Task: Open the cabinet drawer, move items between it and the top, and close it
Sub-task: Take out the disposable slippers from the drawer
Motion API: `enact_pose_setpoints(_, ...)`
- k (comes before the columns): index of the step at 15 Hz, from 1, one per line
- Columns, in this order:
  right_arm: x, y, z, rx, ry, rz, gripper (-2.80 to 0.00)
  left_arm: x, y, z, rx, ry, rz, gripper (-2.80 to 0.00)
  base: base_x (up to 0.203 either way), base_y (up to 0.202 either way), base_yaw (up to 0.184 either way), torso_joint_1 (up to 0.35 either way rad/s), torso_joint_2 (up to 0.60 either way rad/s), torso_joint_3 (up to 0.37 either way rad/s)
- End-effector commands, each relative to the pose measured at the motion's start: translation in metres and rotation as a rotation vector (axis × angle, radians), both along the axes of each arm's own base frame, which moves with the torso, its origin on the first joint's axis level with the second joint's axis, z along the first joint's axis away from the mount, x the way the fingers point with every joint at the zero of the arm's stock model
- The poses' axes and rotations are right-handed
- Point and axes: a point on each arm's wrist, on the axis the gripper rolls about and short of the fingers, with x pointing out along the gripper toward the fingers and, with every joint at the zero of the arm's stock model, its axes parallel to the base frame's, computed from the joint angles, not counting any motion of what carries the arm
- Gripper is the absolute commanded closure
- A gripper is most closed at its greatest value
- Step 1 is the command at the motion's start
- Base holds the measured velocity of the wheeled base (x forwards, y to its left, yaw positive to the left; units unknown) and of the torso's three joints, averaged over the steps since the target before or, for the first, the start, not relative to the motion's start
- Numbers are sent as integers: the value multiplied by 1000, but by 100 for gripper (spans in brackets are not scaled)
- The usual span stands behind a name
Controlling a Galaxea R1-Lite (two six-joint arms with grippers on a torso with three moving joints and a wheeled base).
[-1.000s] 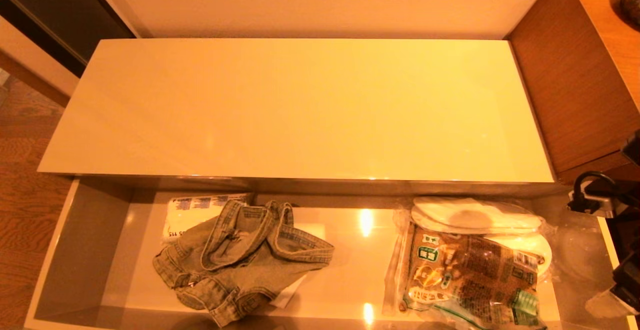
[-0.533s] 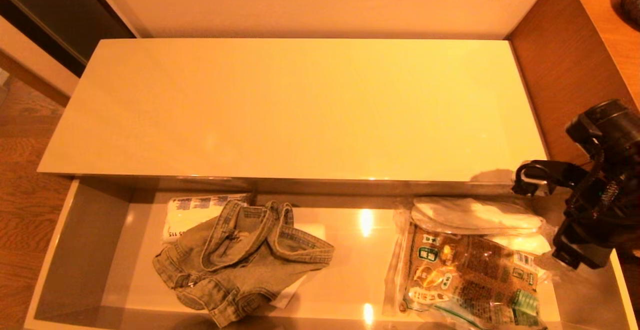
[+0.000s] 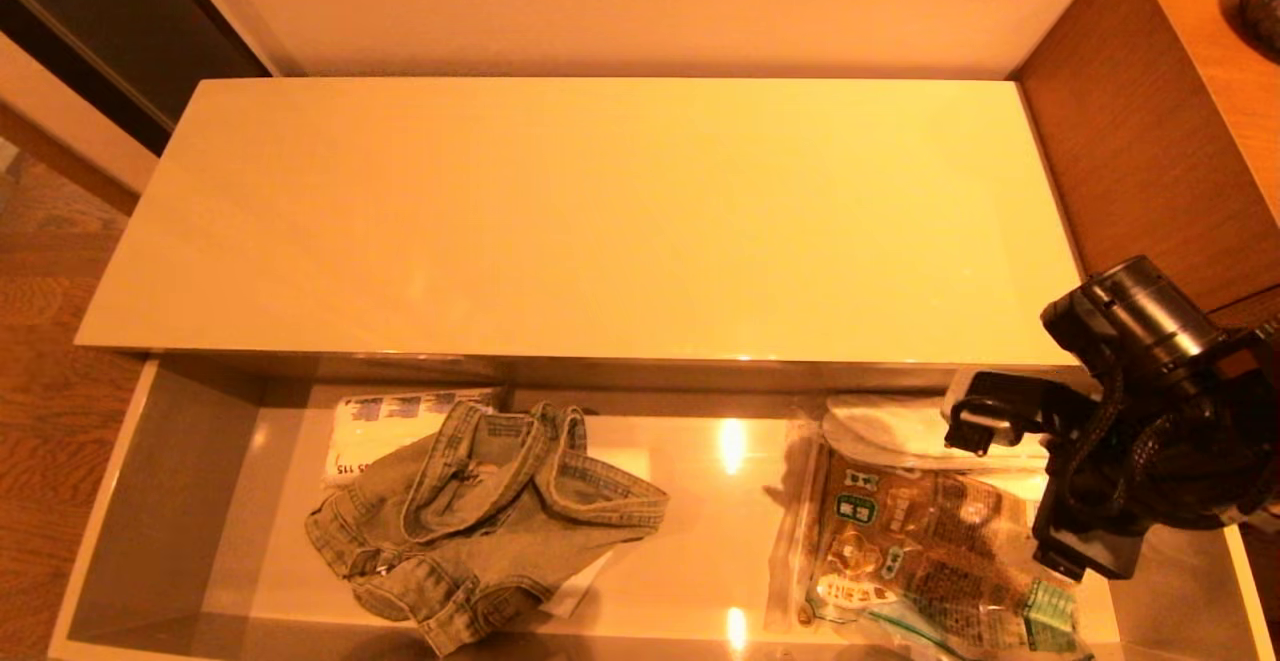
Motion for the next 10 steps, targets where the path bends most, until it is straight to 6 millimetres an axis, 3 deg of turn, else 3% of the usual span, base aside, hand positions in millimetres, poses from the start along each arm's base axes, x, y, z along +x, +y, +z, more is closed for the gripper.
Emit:
enact_pose_setpoints(1,-4,0,-13,-28,15,6,-280,0,0,0,0,1,0,0,0,0,0,0,0,0)
enact_pose_setpoints(3,-6,-2,-32,-119,-46,6,-280,0,0,0,1,1,0,0,0,0,0,0,0,0)
enact_pose_setpoints(10,33,14,-71,-249,-130,154,-280,0,0,0,0,1,0,0,0,0,0,0,0,0)
